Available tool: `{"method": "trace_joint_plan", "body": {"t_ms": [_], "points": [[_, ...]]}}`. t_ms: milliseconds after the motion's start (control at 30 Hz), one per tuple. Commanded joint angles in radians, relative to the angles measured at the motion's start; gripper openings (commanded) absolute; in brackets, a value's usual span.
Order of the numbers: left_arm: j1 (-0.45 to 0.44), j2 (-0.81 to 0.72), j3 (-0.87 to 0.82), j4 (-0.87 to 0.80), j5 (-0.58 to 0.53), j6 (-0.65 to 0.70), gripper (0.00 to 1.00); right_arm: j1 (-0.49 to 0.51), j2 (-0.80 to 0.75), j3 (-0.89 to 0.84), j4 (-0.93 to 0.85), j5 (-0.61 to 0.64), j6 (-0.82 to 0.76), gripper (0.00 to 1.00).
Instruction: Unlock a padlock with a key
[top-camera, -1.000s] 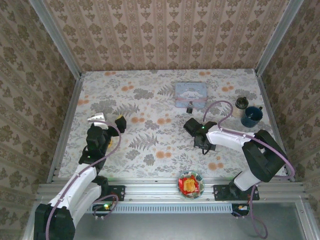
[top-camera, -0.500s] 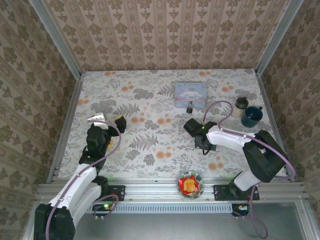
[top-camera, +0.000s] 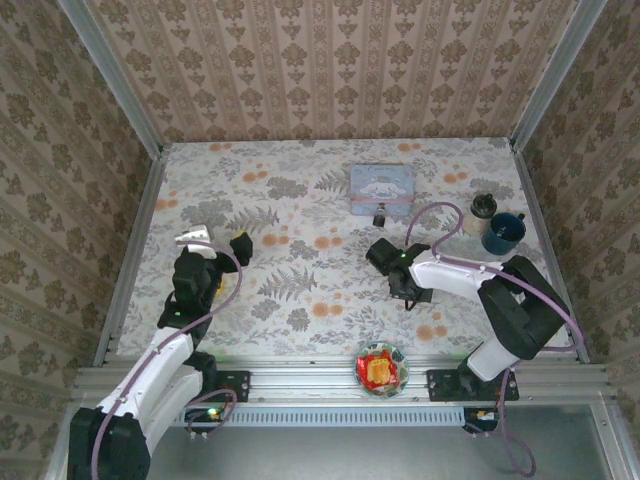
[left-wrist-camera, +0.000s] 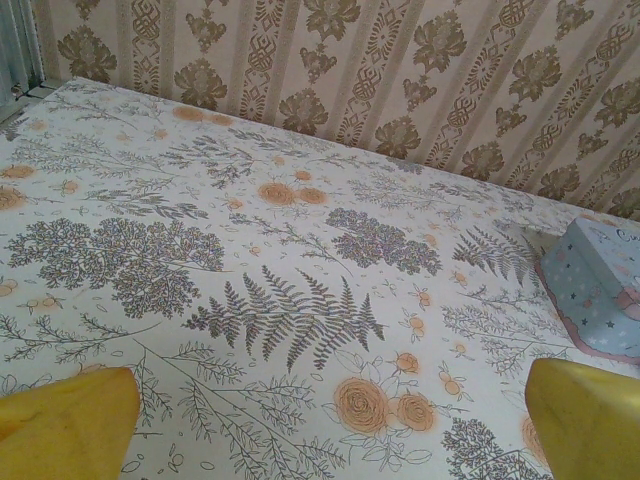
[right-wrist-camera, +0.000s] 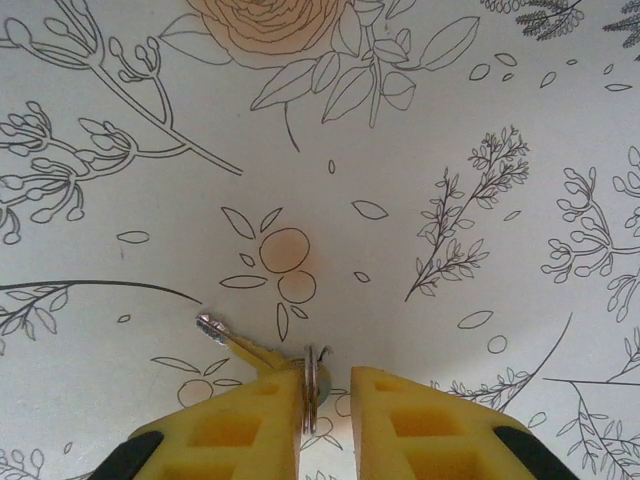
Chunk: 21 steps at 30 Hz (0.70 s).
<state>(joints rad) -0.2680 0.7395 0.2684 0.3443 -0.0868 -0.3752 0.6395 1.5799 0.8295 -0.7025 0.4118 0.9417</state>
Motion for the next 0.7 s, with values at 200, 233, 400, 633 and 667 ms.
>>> {"method": "trace_joint_plan", "body": {"t_ms": [200, 233, 400, 633, 667], "points": [[-0.002, -0.004, 0.037, -0.039, 0.024, -0.022, 1.0, 0.005, -0.004, -0.005, 0.014, 0.022, 0.0, 0.02], [-0.002, -0.003, 0.045, -0.053, 0.025, -0.021, 1.0, 0.005, -0.017, -0.006, 0.015, 0.021, -0.005, 0.0], [-0.002, 0.002, 0.1, -0.156, 0.015, -0.02, 1.0, 0.019, -0.118, 0.002, 0.031, 0.002, -0.069, 0.0], [-0.002, -0.003, 0.166, -0.265, 0.045, -0.035, 1.0, 0.059, -0.271, 0.022, 0.141, -0.089, -0.198, 0.0], [-0.002, -0.007, 0.171, -0.272, 0.058, -0.034, 1.0, 0.066, -0.289, 0.027, 0.157, -0.098, -0.215, 0.0]]}}
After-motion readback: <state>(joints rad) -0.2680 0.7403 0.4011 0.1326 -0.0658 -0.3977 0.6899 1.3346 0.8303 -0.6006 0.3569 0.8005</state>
